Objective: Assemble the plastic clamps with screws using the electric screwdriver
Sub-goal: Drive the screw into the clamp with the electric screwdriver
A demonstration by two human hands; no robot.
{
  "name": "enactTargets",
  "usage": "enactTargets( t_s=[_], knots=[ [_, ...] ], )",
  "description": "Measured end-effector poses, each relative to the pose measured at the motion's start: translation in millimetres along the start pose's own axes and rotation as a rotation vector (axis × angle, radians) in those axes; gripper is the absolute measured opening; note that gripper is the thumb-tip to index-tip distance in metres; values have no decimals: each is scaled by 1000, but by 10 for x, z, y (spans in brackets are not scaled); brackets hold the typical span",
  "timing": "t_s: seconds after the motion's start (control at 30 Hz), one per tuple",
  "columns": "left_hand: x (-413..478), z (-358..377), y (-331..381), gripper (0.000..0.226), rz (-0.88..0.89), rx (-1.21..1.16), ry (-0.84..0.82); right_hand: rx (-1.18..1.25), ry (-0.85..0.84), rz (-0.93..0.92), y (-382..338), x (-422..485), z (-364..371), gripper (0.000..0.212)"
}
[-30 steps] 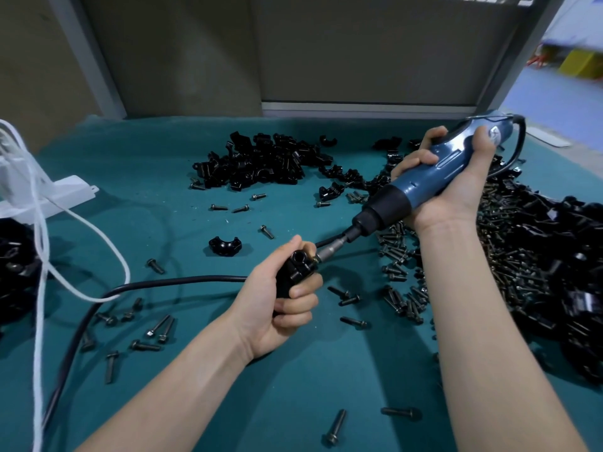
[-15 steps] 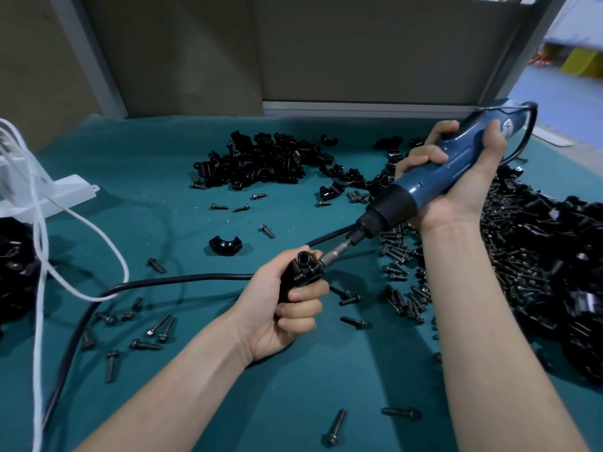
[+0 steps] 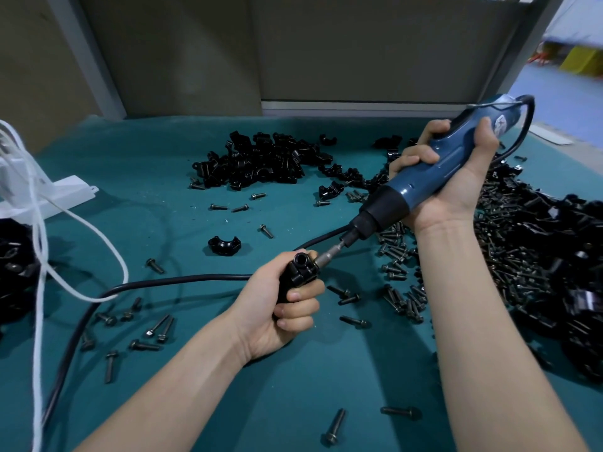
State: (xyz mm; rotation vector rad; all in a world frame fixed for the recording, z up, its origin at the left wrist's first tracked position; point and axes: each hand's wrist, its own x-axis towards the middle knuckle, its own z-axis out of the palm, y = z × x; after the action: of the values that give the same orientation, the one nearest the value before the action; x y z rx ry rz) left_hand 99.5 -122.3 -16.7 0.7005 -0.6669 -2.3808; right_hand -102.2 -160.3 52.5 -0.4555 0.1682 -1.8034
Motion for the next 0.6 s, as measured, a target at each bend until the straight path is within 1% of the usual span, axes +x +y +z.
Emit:
enactTargets(
  t_s=[0.3, 0.6],
  knots=[
    [6, -7, -17, 29, 38, 9, 36, -1, 19, -1, 22, -2, 4, 33],
    [1, 8, -42, 21, 93, 19, 49, -2, 26, 8, 34, -1, 6, 28]
  ],
)
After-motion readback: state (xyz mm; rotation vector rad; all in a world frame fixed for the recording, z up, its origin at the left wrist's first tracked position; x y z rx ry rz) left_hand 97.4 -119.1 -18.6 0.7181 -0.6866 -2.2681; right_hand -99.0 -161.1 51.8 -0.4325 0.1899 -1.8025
